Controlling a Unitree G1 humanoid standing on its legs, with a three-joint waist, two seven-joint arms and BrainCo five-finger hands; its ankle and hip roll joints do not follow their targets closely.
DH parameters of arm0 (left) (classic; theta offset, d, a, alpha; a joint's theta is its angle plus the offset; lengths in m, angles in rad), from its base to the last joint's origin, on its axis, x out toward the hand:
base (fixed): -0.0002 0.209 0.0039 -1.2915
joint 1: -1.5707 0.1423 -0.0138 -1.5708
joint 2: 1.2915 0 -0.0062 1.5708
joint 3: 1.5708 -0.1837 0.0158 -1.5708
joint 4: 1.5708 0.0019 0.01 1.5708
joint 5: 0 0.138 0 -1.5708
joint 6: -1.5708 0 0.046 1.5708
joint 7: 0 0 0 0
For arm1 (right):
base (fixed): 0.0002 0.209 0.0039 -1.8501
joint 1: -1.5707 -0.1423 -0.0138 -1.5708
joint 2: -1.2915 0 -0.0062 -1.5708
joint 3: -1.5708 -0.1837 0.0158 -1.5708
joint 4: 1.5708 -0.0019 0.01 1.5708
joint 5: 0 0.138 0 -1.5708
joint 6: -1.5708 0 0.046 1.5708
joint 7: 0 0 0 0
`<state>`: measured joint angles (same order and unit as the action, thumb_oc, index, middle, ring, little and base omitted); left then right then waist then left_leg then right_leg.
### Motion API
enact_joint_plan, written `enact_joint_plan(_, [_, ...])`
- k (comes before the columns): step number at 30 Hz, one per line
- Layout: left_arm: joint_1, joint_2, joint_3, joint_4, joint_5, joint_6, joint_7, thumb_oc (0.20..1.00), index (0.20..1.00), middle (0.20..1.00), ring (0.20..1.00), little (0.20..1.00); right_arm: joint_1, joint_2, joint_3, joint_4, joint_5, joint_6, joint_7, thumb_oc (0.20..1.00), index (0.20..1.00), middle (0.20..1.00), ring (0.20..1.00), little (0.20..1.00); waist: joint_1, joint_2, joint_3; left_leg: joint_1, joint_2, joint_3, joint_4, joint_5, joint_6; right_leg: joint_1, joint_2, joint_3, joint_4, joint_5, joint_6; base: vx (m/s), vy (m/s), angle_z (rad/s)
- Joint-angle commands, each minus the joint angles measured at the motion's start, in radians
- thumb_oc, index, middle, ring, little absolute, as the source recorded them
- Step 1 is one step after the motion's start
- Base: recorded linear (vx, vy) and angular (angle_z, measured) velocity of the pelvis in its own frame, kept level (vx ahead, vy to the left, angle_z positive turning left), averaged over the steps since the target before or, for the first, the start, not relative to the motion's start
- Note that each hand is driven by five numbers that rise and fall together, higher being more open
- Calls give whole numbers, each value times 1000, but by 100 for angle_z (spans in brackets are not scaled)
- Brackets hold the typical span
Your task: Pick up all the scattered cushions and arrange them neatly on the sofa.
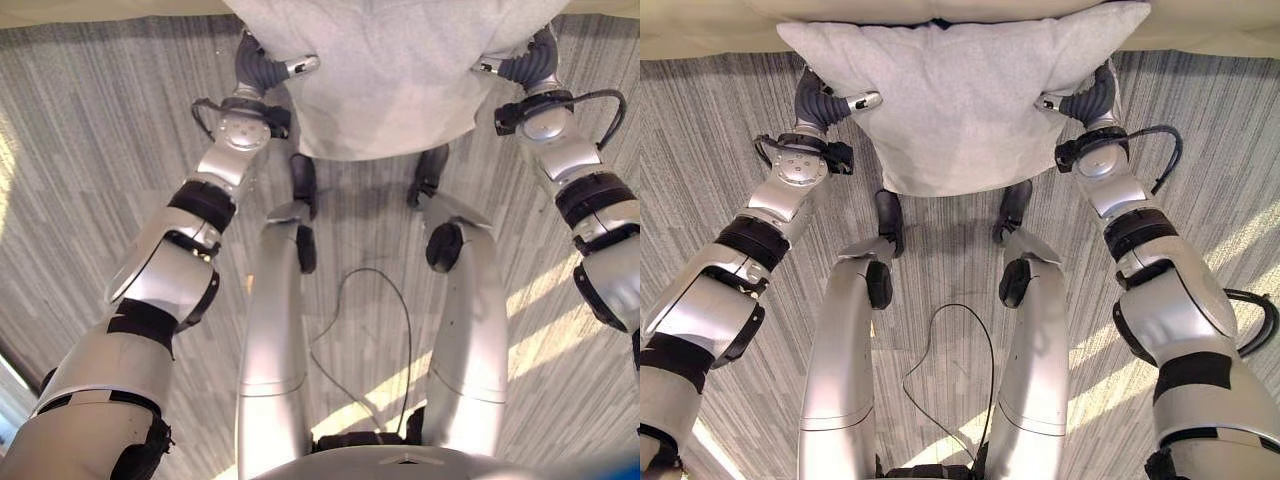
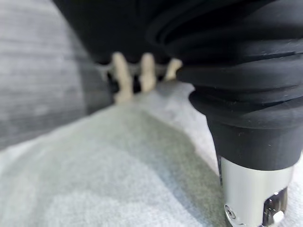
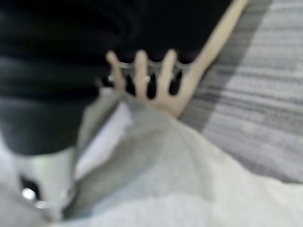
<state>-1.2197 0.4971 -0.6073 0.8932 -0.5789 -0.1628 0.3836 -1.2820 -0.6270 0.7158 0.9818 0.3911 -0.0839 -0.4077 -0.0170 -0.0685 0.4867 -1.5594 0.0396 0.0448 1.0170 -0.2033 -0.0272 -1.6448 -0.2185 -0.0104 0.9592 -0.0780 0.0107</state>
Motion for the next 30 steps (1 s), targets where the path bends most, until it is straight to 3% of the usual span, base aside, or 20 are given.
enact_joint_plan(1, [-57, -35, 20, -10, 2, -40, 4, 1000, 1000, 1000, 1000, 1000, -76, 76, 96, -30, -95, -23, 17, 1000, 1000, 1000, 1000, 1000, 6, 32, 28, -11, -52, -133, -85, 71, -27, 75, 10, -4, -11, -42, 89, 0, 0, 0])
enact_joint_plan(5, [-100, -77, 1, 8, -26, -30, 12, 1000, 1000, 1000, 1000, 1000, -104, 140, 126, -27, -108, -7, 19, 1000, 1000, 1000, 1000, 1000, 12, 38, 31, -11, -55, -142, -82, 76, -26, 75, 17, -7, -12, -41, 89, -3, 2, -2])
enact_joint_plan(11, [-215, -54, -106, 96, 101, 50, -24, 1000, 1000, 1000, 1000, 1000, -125, 158, 93, -29, -29, -17, 23, 1000, 1000, 1000, 1000, 1000, 11, 54, 20, -11, -53, -143, -90, 82, -24, 75, 28, -10, -27, -32, 92, -5, 10, -2])
enact_joint_plan(12, [-216, -54, -106, 96, 101, 50, -25, 1000, 1000, 1000, 1000, 1000, -125, 158, 93, -29, -29, -17, 23, 536, 536, 536, 536, 536, 11, 54, 20, -11, -53, -143, -90, 82, -24, 75, 28, -10, -27, -32, 92, -12, 26, -5])
enact_joint_plan(13, [-232, -49, -118, 89, 108, 52, -26, 507, 507, 507, 507, 507, -131, 156, 79, -48, 8, -27, 23, 200, 200, 200, 200, 200, 11, 59, 16, -11, -53, -144, -91, 83, -23, 75, 31, -11, -31, -30, 93, -9, 11, -6])
enact_joint_plan(15, [-242, -44, -120, 79, 98, 48, -27, 200, 200, 200, 200, 200, -134, 149, 69, -62, 31, -34, 23, 200, 200, 200, 200, 200, 11, 61, 12, -11, -53, -144, -93, 84, -24, 75, 33, -13, -32, -30, 93, -3, 6, -2])
enact_joint_plan(24, [-197, 17, -76, -22, 13, 1, -8, 200, 200, 200, 200, 200, -153, 94, 44, -167, 52, -63, -1, 200, 200, 200, 200, 200, 4, 65, -62, -11, -51, -131, -126, 92, -37, 75, 51, -22, -59, -21, 97, 0, 0, 0])
enact_joint_plan(30, [-127, 38, -32, -130, 9, -25, 4, 200, 200, 200, 200, 200, -109, 87, 9, -228, 36, -73, -7, 200, 200, 200, 200, 200, 3, 71, -171, -11, -48, -114, -214, 114, -42, 75, 57, -35, -116, -8, 104, -13, 7, 0])
